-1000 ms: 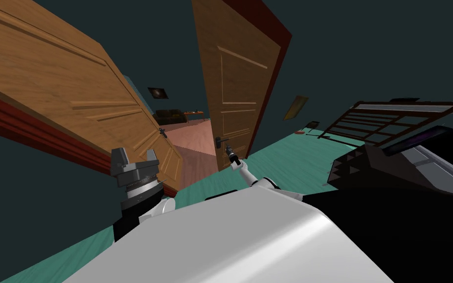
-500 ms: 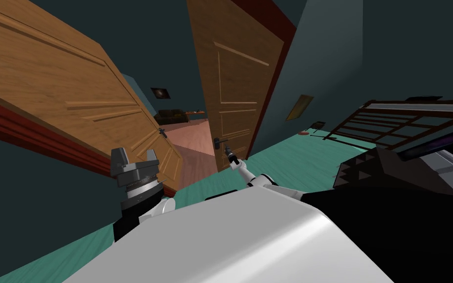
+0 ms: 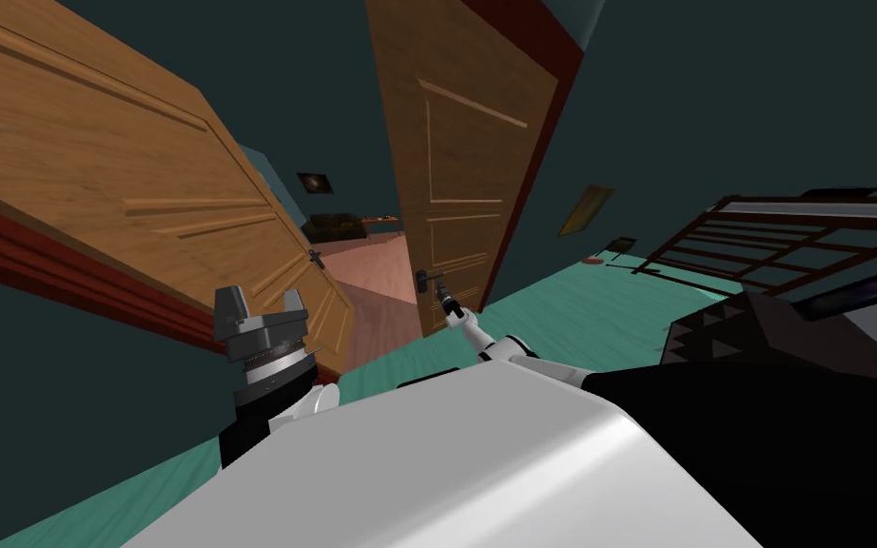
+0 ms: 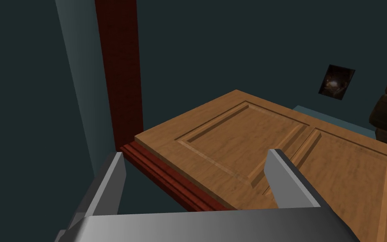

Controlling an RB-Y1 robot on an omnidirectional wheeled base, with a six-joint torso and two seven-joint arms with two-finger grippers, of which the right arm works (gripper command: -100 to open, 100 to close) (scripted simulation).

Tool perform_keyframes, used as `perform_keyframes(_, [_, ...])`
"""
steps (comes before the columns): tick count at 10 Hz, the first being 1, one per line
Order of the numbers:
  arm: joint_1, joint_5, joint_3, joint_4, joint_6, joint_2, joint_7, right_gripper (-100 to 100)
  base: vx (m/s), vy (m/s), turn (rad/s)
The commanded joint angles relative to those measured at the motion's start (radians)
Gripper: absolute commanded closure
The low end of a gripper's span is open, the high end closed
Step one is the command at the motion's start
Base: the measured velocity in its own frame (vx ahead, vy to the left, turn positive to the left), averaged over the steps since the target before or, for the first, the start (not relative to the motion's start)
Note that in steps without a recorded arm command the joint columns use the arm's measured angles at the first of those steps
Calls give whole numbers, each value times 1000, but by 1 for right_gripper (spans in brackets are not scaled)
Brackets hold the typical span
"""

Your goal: Push the door open

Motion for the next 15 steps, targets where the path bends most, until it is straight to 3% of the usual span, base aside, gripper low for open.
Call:
perform_keyframes(1, [0,-1,-3,3,-2,-4,1,-100,178,33,25])
perform_keyframes(6, [-3,-4,-11,9,-5,2,4,-100,198,54,21])
perform_keyframes(7, [-3,-4,-11,9,-5,2,4,100,-9,-2,-4])
perform_keyframes(12, [-3,-4,-11,9,-5,2,4,100,-7,-4,6])
perform_keyframes(15, [-7,-11,-35,8,-5,-14,10,100,120,83,-42])
